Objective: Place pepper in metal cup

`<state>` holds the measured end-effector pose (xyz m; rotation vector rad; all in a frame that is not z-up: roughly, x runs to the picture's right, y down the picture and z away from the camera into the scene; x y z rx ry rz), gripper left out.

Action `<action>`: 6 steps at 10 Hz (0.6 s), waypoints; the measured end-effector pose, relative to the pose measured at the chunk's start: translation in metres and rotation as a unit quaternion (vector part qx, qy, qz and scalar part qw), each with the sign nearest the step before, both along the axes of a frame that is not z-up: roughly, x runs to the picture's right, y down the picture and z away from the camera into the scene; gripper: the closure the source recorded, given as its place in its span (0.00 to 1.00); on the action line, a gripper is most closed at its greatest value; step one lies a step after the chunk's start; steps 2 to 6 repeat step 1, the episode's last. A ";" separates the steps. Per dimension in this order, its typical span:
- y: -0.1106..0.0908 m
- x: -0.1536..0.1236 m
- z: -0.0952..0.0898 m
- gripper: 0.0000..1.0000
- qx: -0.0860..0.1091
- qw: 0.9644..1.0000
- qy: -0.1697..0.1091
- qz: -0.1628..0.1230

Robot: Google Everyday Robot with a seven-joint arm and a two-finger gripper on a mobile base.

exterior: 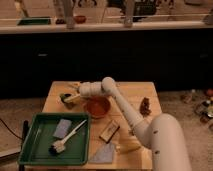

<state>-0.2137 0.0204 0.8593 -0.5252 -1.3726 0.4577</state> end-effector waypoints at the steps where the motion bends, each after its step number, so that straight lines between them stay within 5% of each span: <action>1: 0.000 0.001 0.000 0.20 0.001 1.000 0.000 0.002; 6: 0.000 0.001 0.000 0.20 0.001 1.000 0.000 0.002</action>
